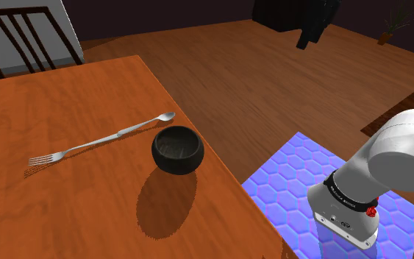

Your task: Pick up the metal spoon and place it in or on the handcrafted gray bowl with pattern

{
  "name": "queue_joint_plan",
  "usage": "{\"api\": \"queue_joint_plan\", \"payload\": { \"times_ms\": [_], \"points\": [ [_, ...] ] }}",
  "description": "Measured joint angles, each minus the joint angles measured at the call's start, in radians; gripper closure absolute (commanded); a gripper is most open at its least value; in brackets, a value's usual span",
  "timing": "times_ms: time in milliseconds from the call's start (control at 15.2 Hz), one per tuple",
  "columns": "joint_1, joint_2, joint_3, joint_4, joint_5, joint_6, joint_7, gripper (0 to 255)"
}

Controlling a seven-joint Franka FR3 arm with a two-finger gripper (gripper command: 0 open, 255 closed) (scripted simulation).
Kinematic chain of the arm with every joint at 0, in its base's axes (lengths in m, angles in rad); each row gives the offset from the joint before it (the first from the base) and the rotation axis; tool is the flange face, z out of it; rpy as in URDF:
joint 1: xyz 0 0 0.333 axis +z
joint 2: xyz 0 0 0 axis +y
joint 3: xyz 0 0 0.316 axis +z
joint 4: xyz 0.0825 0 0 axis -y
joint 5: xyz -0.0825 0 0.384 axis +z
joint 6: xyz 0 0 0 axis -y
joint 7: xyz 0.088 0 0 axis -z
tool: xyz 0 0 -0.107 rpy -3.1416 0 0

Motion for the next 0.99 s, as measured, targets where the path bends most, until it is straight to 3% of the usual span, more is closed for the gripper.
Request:
{"api": "queue_joint_plan", "payload": {
  "times_ms": [330, 990],
  "points": [
    [0.012, 0.046, 0.049, -0.021, 0.036, 0.056, 0.068, 0],
    [0.049, 0.311, 0.196, 0.016, 0.120, 0.259, 0.282, 0]
  ]
}}
